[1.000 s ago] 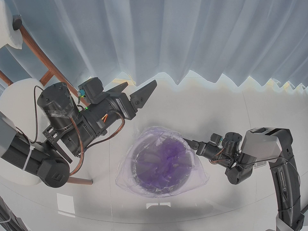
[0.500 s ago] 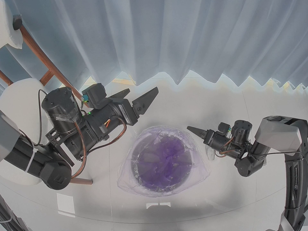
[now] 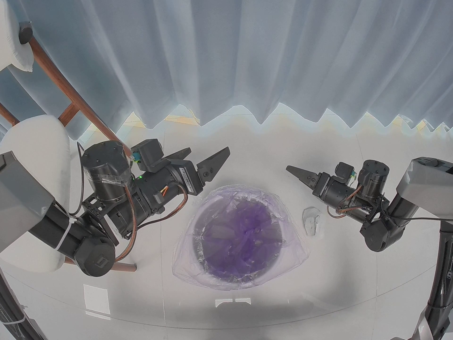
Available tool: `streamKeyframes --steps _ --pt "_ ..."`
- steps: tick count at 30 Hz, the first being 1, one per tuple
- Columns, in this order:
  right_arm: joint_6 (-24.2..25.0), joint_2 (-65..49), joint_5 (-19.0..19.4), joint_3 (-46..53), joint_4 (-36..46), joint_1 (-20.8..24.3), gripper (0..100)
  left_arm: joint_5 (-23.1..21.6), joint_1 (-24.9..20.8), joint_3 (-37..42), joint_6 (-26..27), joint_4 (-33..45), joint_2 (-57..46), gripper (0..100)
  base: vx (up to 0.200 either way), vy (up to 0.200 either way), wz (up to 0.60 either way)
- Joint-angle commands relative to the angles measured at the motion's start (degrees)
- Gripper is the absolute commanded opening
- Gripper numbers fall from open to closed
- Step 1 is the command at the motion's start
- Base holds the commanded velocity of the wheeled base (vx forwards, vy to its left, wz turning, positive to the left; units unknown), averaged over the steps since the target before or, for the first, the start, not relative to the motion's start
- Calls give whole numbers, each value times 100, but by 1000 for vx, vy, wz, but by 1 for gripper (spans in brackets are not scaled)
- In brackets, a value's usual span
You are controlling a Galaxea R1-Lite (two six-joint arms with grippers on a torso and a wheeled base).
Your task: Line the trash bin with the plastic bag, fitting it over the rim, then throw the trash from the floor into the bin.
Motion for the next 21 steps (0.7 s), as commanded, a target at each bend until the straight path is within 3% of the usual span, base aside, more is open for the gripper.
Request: streamKeyframes --steps 1,7,13,21 --pt "-24 -356 3 129 -30 29 100 -131 125 3 -34 3 118 100 0 0 0" --pt "-41 -734 3 349 -39 153 100 -483 494 -147 -105 -59 513 100 0 0 0" --pt "-85 -831 3 419 -109 205 100 -835 564 -121 -105 -111 706 100 0 0 0" --pt "-164 -1042 12 612 -223 293 100 -1292 740 -112 -122 -744 1014 100 0 0 0"
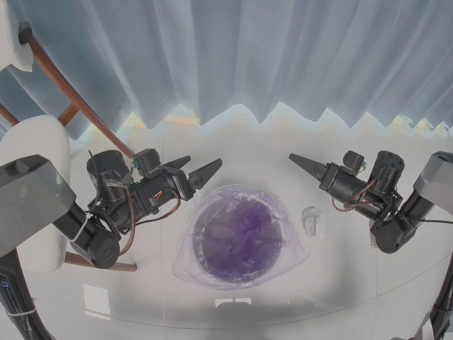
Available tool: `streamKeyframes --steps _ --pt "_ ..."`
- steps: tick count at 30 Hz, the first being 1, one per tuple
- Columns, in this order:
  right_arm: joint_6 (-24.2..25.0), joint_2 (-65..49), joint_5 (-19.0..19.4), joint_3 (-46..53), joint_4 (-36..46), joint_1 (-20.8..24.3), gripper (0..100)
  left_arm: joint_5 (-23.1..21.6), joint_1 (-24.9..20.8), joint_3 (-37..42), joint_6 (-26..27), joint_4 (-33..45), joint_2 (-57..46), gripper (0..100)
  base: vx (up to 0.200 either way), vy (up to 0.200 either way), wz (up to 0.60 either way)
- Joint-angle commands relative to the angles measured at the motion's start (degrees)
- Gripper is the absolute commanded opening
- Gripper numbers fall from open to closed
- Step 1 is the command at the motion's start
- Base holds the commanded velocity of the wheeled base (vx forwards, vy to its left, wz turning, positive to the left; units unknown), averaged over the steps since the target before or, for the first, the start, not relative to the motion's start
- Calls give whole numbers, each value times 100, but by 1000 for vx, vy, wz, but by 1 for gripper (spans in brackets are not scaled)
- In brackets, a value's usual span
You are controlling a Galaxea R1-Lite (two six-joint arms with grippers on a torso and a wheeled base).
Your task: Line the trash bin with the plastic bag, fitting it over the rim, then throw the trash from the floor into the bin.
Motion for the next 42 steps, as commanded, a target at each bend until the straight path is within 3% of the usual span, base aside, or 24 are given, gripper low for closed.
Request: streamKeyframes --steps 1,22,27,30,35,42 --pt "-8 -289 36 189 7 97 100 -267 159 16 -8 -271 297 100 0 0 0" --pt "-246 -552 80 382 192 211 100 -442 467 -151 -17 -368 1000 100 0 0 0" --pt "-246 -517 80 347 192 211 100 -741 748 -151 -210 -175 1062 100 0 0 0" --pt "-246 -465 80 320 192 185 100 -1330 1109 -124 -597 10 983 100 0 0 0" --pt "-246 -456 80 312 192 185 100 -1989 1425 148 -605 89 833 100 0 0 0" --pt "-254 -447 80 303 192 167 100 -2051 1364 298 -421 133 1079 100 0 0 0"
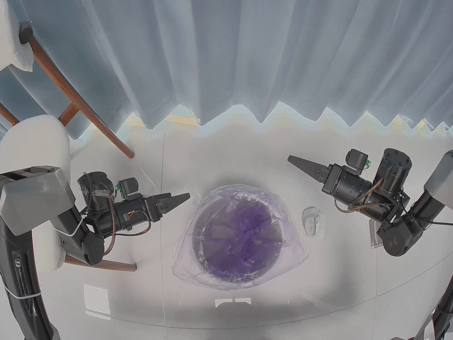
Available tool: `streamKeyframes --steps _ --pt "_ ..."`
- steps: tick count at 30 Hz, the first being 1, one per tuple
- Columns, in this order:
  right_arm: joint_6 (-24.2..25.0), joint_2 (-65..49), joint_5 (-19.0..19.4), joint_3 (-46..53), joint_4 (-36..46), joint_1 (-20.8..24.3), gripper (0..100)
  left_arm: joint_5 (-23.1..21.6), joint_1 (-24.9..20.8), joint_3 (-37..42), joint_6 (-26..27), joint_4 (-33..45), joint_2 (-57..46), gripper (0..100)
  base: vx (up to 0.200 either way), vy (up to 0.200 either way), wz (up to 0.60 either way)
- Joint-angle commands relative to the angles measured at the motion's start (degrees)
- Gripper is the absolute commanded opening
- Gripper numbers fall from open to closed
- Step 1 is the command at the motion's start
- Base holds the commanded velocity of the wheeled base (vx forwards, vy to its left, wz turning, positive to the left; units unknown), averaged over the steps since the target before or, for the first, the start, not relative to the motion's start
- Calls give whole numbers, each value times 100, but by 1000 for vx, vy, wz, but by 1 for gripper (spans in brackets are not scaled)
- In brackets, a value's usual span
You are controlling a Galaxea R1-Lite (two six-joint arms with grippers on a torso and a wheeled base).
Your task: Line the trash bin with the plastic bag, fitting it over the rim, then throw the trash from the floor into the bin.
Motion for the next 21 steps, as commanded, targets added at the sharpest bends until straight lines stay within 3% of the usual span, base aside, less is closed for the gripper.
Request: streamKeyframes --steps 1,7,21 --pt "-2 36 3 -3 -2 -1 100 6 -23 84 64 0 131 100 0 0 0" --pt "-2 80 3 -3 -2 8 100 6 -110 181 767 0 562 100 0 0 0" --pt "-2 132 3 14 -2 34 100 120 -181 40 794 -35 843 100 0 0 0"
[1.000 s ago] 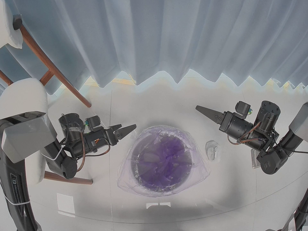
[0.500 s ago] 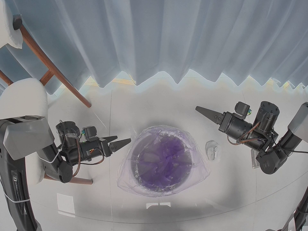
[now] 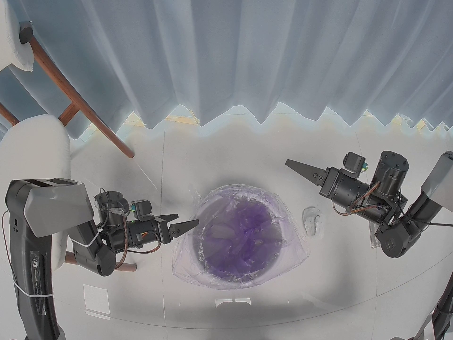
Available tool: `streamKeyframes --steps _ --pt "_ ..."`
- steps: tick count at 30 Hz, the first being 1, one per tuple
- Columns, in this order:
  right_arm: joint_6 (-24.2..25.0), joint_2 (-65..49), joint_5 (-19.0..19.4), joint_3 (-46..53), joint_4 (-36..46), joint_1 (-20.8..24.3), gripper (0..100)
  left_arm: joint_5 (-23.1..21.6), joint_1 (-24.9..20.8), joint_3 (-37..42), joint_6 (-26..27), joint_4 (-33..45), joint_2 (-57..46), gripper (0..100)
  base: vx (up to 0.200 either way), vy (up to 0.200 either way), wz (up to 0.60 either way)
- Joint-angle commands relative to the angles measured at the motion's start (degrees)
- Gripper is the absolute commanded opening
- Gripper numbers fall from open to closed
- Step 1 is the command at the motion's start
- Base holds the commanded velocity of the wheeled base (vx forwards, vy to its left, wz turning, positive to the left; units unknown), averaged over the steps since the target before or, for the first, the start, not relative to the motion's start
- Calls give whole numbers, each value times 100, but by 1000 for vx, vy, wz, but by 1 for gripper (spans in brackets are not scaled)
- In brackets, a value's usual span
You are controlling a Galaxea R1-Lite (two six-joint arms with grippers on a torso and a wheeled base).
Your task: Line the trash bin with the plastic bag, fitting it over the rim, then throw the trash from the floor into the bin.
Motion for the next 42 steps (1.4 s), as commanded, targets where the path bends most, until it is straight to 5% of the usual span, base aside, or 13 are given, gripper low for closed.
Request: streamKeyframes --steps 1,2,3,20,42 --pt "0 35 3 0 -2 3 100 24 12 -45 -3 5 66 100 0 0 0" --pt "0 35 3 0 -2 12 100 51 12 -45 -3 5 66 100 0 0 0" --pt "0 35 3 0 -2 12 100 51 12 -45 -3 5 66 0 0 0 0" --pt "-70 61 3 -9 -11 -5 100 156 56 -300 -39 85 339 0 0 0 0" --pt "-79 158 3 -70 -19 -49 100 1290 12 -942 -21 1087 761 0 0 0 0"
